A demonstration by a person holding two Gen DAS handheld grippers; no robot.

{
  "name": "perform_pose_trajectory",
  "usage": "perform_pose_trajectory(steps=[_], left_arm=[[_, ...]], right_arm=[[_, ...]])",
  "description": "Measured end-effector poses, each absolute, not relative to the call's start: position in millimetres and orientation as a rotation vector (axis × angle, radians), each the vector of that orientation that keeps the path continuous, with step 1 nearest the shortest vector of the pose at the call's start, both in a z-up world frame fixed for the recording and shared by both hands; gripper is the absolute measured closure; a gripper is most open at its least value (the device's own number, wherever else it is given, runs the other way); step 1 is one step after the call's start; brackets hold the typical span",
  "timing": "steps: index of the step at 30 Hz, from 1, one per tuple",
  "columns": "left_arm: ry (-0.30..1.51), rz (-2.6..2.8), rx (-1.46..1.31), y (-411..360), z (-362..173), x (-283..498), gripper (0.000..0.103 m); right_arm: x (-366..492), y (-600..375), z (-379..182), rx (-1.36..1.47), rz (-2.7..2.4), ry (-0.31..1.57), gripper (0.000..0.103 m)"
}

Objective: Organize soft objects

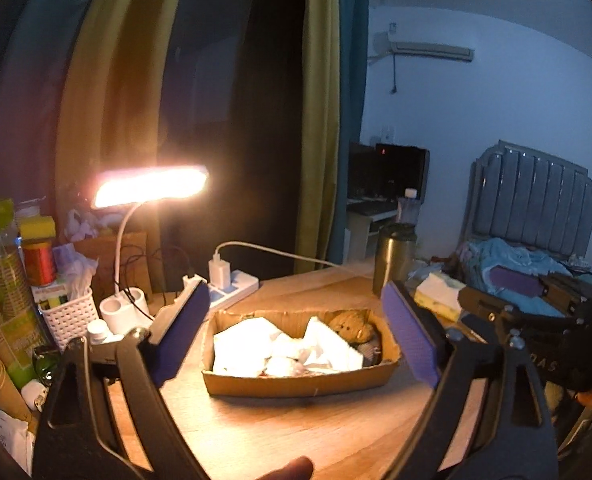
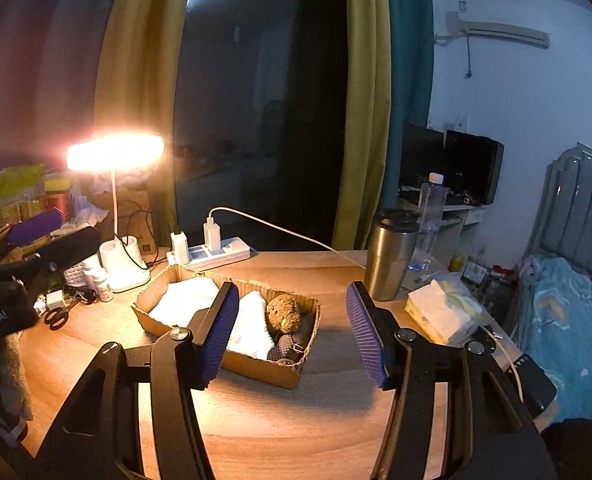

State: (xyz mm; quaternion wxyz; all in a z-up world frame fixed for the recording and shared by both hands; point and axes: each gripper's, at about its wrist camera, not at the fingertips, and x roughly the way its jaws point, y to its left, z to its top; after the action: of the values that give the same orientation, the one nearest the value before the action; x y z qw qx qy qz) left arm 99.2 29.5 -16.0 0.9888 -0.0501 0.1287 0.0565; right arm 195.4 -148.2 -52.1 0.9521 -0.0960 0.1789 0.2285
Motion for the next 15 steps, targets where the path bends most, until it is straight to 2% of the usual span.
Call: perform_pose_trajectory(steps=[3,12,15], left_arm=[[0.247,0.115,-0.095,25.9,-10.6,90.8,0.009],[0.231,0.112,-0.082,11.8,5.9,64.3,0.008],[0.229,0.113,-0.073,4.8,9.0,52.5,0.008]], right_arm=[[186.8,-152.2,-47.9,-0.193,0.457,0.352,0.044],[151.8,-164.4,-33.2,-0.194,0.441,0.309,0.043],[137.8,-172.9,-27.4,-0.186,0.432,0.285,0.036]])
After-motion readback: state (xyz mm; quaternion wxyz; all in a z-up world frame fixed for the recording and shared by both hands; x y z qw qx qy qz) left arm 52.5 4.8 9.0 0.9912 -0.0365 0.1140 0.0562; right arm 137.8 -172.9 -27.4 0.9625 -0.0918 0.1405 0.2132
